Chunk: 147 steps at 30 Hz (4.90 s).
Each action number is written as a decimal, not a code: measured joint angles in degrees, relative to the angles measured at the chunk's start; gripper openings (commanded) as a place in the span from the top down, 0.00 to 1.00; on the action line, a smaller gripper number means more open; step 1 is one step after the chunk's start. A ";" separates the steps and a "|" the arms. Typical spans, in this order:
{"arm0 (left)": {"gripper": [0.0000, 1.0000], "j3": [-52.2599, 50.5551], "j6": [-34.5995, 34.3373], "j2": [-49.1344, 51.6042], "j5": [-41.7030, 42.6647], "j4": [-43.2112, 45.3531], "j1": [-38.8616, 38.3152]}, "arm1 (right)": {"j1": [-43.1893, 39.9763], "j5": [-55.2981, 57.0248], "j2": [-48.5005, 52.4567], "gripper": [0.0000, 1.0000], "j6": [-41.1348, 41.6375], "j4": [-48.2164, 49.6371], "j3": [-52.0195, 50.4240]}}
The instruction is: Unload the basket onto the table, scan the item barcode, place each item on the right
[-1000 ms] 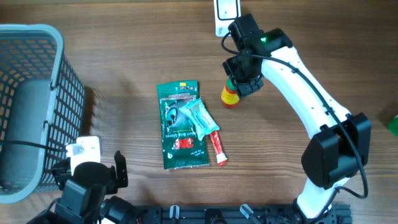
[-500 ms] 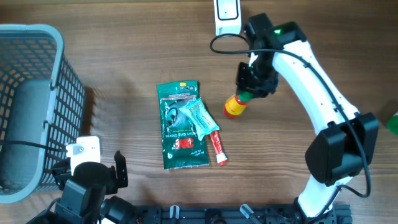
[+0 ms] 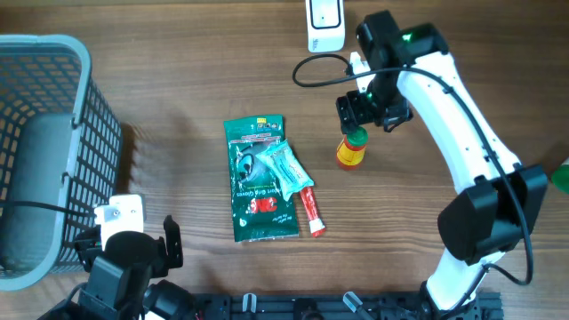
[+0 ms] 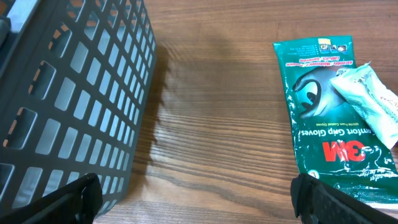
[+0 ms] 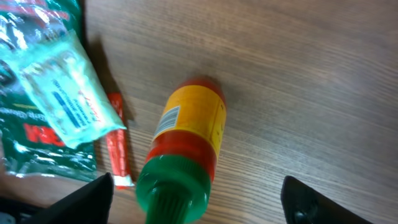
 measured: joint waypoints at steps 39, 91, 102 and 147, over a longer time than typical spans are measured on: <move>0.00 0.00 0.02 0.00 0.00 -0.02 0.00 | 2.10 -0.52 0.15 0.44 1.53 6.67 -10.78; 0.00 0.00 0.00 0.00 0.00 -0.02 0.00 | -14.08 -41.66 14.86 0.00 31.36 16.90 -21.20; 0.00 0.00 0.00 0.00 0.00 -0.02 0.00 | -12.15 -44.81 14.99 0.55 33.09 18.21 -21.40; 0.00 0.00 0.00 0.00 0.00 -0.02 0.00 | -6.91 -61.61 13.90 0.84 7.61 15.52 -20.13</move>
